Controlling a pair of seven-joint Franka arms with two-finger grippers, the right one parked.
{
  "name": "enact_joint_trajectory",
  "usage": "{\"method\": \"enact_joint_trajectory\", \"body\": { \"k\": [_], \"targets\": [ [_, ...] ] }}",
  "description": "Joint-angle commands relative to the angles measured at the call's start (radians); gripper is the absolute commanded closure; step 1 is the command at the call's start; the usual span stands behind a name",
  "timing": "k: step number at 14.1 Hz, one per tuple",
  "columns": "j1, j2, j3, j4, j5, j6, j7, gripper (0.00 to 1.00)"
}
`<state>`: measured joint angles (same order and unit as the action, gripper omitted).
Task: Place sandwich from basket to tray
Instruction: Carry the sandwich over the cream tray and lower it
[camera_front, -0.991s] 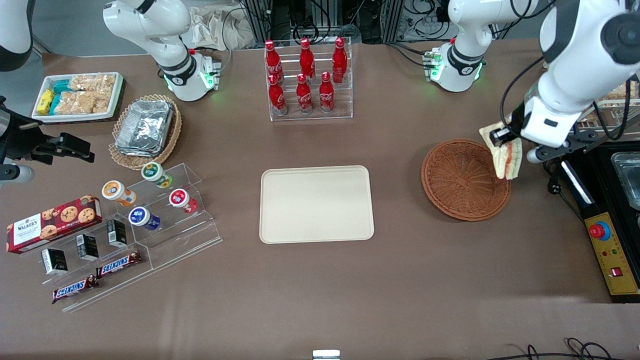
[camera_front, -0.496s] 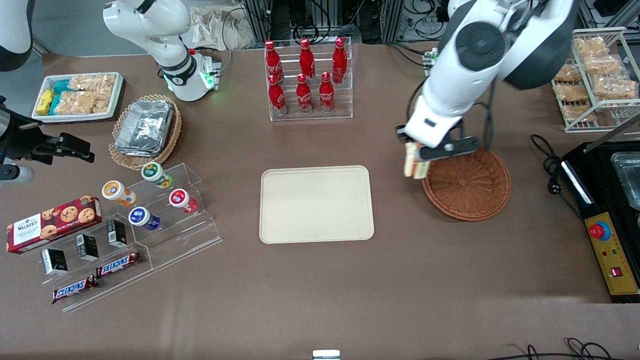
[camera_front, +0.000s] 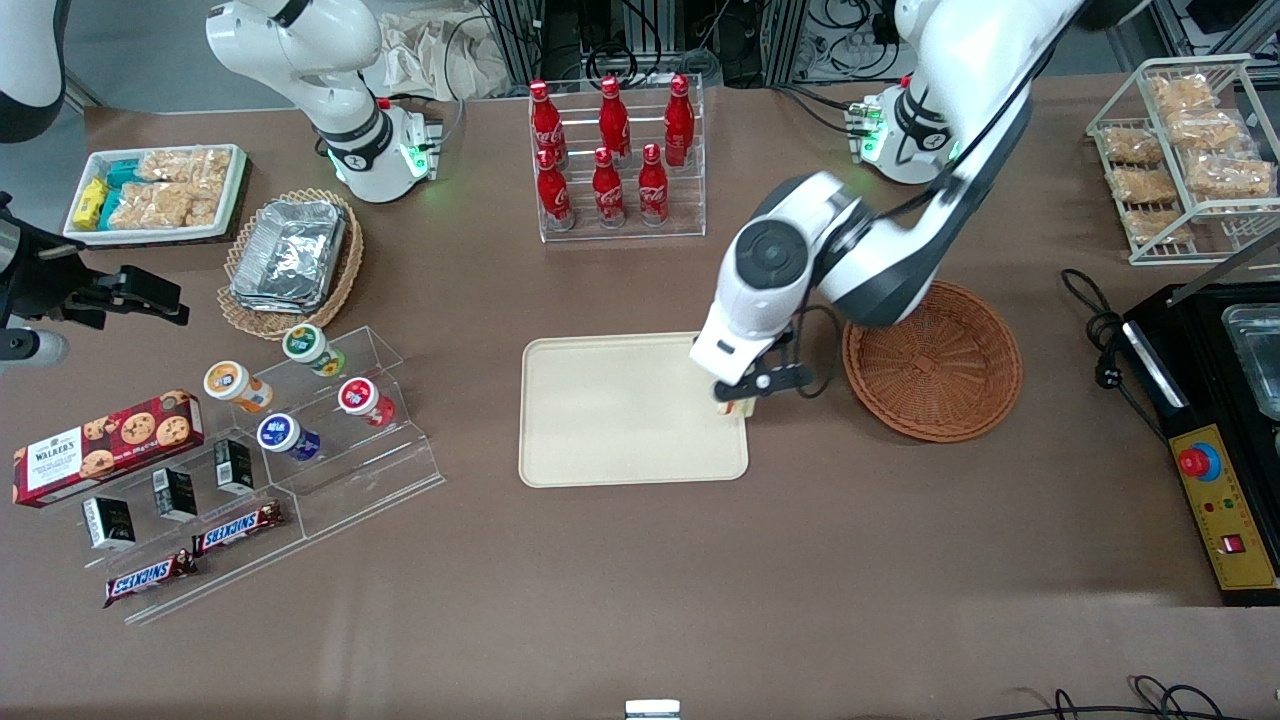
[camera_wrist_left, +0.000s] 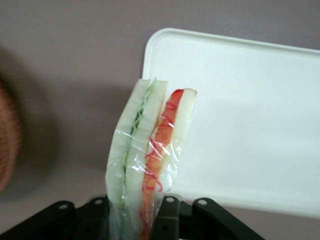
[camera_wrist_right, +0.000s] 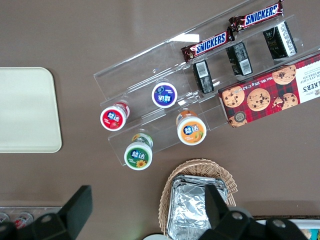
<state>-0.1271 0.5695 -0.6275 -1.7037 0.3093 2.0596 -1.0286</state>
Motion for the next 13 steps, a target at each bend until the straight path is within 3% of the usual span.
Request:
{"method": "enact_joint_trajectory", "body": {
  "k": [1, 2, 7, 8, 9, 10, 13],
  "targets": [
    [-0.019, 0.15, -0.003, 0.058, 0.141, 0.06, -0.108, 1.0],
    [-0.017, 0.171, -0.003, 0.058, 0.171, 0.079, -0.126, 1.0],
    [-0.02, 0.207, 0.005, 0.059, 0.178, 0.128, -0.127, 1.0],
    [-0.02, 0.211, 0.005, 0.061, 0.182, 0.129, -0.119, 0.72],
    [-0.022, 0.219, 0.005, 0.061, 0.204, 0.129, -0.123, 0.04],
    [-0.023, 0.219, 0.005, 0.061, 0.235, 0.128, -0.128, 0.0],
    [-0.026, 0.21, 0.003, 0.062, 0.241, 0.125, -0.185, 0.0]
  ]
}}
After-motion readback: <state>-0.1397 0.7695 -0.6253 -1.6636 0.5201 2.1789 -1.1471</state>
